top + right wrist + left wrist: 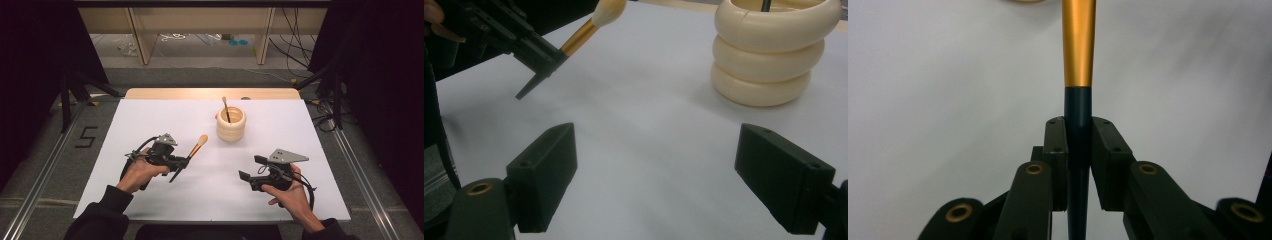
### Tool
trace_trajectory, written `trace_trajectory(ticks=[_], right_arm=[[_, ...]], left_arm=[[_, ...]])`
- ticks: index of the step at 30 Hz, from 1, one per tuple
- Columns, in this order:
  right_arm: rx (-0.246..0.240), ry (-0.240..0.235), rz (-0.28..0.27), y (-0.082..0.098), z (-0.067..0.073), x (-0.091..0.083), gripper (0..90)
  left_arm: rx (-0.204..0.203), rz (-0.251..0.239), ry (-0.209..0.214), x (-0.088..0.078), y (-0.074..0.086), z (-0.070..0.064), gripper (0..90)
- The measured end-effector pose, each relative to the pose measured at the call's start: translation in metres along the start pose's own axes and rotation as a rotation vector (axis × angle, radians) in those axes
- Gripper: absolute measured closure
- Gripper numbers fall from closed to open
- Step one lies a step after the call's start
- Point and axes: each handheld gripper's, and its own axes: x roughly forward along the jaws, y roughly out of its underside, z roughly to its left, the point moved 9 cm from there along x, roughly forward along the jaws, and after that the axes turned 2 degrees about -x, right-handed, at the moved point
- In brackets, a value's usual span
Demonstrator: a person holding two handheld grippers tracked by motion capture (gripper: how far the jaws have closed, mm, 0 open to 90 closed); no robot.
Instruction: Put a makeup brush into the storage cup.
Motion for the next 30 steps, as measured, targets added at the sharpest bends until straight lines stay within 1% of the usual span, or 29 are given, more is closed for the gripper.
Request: trace_trajectory(ticks=[1, 2, 3, 4, 5, 6, 7, 8, 9, 10, 11, 12, 14, 15, 16, 17, 18, 19, 20, 21, 22, 23, 25, 26, 27, 28, 30], right_arm=[[0.003, 0.001, 0.002, 0.000, 0.000, 0.000, 17.7], [0.005, -0.001, 0.001, 0.000, 0.000, 0.000, 17.7], [0.005, -0.005, -0.004, -0.001, 0.000, 0.000, 17.7], [0.014, -0.005, 0.005, -0.001, 0.001, -0.001, 17.8], [0.015, -0.005, -0.013, -0.002, 0.000, 0.000, 17.9], [0.033, -0.013, -0.012, -0.002, 0.001, 0.000, 18.0], [0.049, -0.021, -0.012, -0.003, 0.003, 0.000, 18.0], [0.047, -0.020, -0.003, -0.003, 0.002, -0.001, 18.1], [0.046, -0.013, -0.007, -0.004, 0.002, 0.000, 18.1], [0.054, -0.017, -0.014, -0.005, 0.003, 0.000, 18.4], [0.055, -0.017, -0.021, -0.007, 0.003, 0.001, 18.5], [0.057, -0.020, -0.028, -0.009, 0.004, 0.002, 18.6], [0.064, -0.025, -0.038, -0.012, 0.005, 0.004, 18.7], [0.068, -0.030, -0.045, -0.014, 0.006, 0.005, 18.9], [0.075, -0.035, -0.072, -0.018, 0.006, 0.007, 19.3], [0.088, -0.049, -0.076, -0.020, 0.008, 0.006, 19.6], [0.085, -0.047, -0.087, -0.022, 0.007, 0.008, 20.2], [0.099, -0.058, -0.096, -0.024, 0.009, 0.008, 21.0], [0.103, -0.058, -0.100, -0.026, 0.010, 0.009, 21.7], [0.090, -0.055, -0.111, -0.028, 0.011, 0.011, 22.0], [0.083, -0.061, -0.112, -0.029, 0.014, 0.013, 22.0], [0.074, -0.067, -0.116, -0.030, 0.016, 0.016, 22.2], [0.077, -0.094, -0.115, -0.033, 0.022, 0.020, 23.1], [0.076, -0.093, -0.121, -0.034, 0.023, 0.023, 23.9], [0.086, -0.113, -0.129, -0.036, 0.027, 0.024, 25.0], [0.076, -0.120, -0.128, -0.036, 0.028, 0.026, 25.1], [0.101, -0.143, -0.138, -0.039, 0.033, 0.030, 26.7]], left_arm=[[0.007, -0.004, 0.009, -0.001, -0.001, -0.002, 78.1], [-0.017, -0.030, 0.020, 0.000, -0.003, -0.005, 78.1], [-0.021, -0.040, 0.024, 0.000, -0.005, -0.007, 78.1], [-0.026, -0.048, 0.028, 0.000, -0.005, -0.010, 78.1], [-0.020, -0.055, 0.031, 0.000, -0.006, -0.012, 78.1], [-0.025, -0.066, 0.037, 0.000, -0.007, -0.015, 78.1], [-0.023, -0.074, 0.034, 0.001, -0.007, -0.017, 78.1], [-0.025, -0.078, 0.043, 0.001, -0.008, -0.019, 78.1], [-0.026, -0.090, 0.046, 0.001, -0.009, -0.021, 78.1], [-0.028, -0.095, 0.051, 0.001, -0.010, -0.023, 78.1], [-0.020, -0.099, 0.061, 0.001, -0.011, -0.025, 78.1], [-0.024, -0.109, 0.068, 0.001, -0.013, -0.028, 78.1], [-0.030, -0.116, 0.084, 0.000, -0.014, -0.032, 78.1], [-0.026, -0.119, 0.088, 0.000, -0.015, -0.033, 78.1], [-0.023, -0.120, 0.088, 0.000, -0.015, -0.034, 78.1], [-0.024, -0.118, 0.095, 0.001, -0.015, -0.036, 78.1], [-0.021, -0.122, 0.098, 0.001, -0.016, -0.037, 78.1], [-0.022, -0.125, 0.099, 0.001, -0.017, -0.038, 78.1], [-0.020, -0.123, 0.102, 0.000, -0.017, -0.038, 78.1], [-0.026, -0.128, 0.100, 0.000, -0.018, -0.039, 78.1], [-0.017, -0.132, 0.106, 0.000, -0.018, -0.040, 78.1], [-0.017, -0.133, 0.108, 0.000, -0.019, -0.041, 78.1], [-0.015, -0.143, 0.110, 0.001, -0.020, -0.043, 78.1], [-0.021, -0.143, 0.113, 0.001, -0.020, -0.044, 78.1], [-0.015, -0.147, 0.118, 0.001, -0.021, -0.045, 78.1], [-0.022, -0.148, 0.122, 0.001, -0.021, -0.046, 78.1], [-0.021, -0.155, 0.130, 0.002, -0.022, -0.048, 78.1]])
